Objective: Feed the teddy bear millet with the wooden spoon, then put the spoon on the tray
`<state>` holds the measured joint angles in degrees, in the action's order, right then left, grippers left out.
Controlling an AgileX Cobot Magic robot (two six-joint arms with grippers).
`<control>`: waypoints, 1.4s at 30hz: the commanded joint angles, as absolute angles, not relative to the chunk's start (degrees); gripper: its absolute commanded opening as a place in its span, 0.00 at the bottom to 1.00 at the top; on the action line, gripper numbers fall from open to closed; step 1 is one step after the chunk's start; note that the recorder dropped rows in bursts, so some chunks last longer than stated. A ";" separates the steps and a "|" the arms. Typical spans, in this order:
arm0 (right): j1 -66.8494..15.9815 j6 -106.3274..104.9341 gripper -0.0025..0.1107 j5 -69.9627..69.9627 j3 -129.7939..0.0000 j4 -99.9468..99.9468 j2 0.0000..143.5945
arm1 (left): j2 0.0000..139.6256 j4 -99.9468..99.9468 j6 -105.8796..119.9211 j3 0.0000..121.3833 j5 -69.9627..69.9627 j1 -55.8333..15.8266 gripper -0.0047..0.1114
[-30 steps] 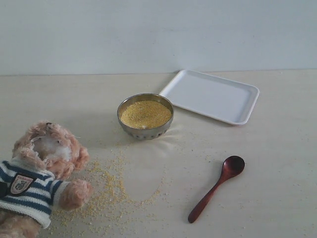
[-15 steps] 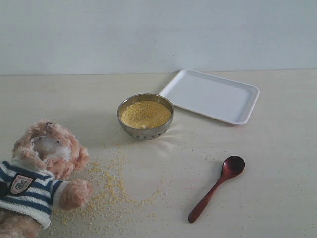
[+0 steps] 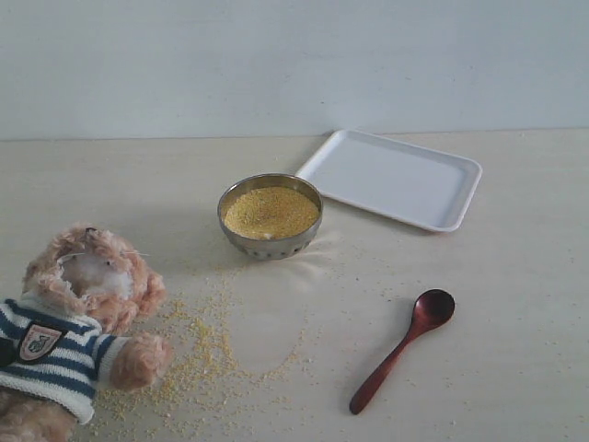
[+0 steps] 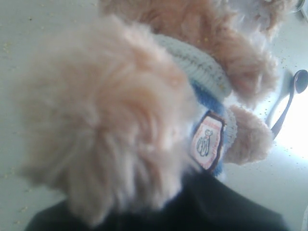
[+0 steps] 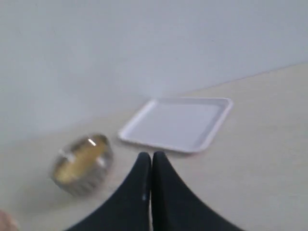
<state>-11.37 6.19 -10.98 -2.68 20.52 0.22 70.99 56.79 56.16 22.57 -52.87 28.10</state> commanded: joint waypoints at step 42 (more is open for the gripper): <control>-16.35 -3.18 0.11 -51.28 -40.47 10.91 47.74 | 70.80 57.62 56.58 22.33 -53.34 28.40 0.08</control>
<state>-13.55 -8.09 -53.54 -42.80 16.63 47.47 70.99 56.79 56.16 22.57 -52.87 28.24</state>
